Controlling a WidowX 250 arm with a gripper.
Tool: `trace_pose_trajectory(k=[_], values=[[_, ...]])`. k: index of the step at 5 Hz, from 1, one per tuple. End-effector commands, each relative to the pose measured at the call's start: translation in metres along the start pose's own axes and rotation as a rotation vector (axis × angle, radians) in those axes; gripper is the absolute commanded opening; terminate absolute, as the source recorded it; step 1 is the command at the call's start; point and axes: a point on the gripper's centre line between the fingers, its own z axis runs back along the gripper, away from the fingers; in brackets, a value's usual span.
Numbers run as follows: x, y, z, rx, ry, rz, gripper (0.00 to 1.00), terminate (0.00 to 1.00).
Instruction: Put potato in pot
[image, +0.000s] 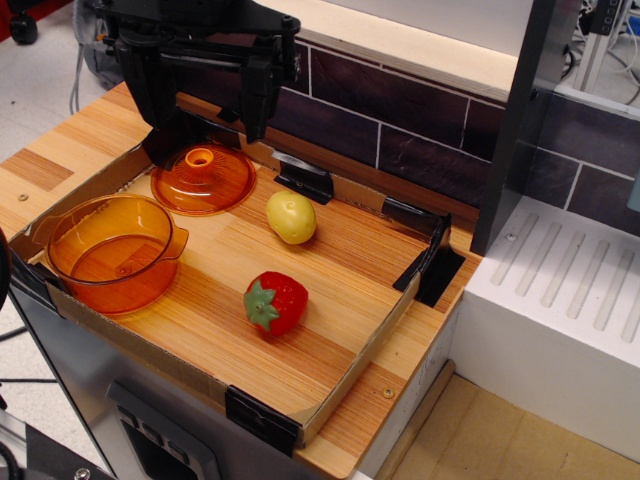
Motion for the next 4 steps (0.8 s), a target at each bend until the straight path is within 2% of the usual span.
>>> trace_pose_trajectory(k=[1, 2, 3, 4], values=[[0.0, 0.0, 0.0, 0.0, 0.0, 0.0, 1.0, 0.0], [0.004, -0.019, -0.002, -0.06, -0.064, 0.255, 1.0, 0.0], [0.019, -0.026, -0.008, -0.147, -0.055, 0.516, 1.0, 0.0], [0.032, -0.026, -0.02, -0.15, -0.062, 0.692, 1.0, 0.0]])
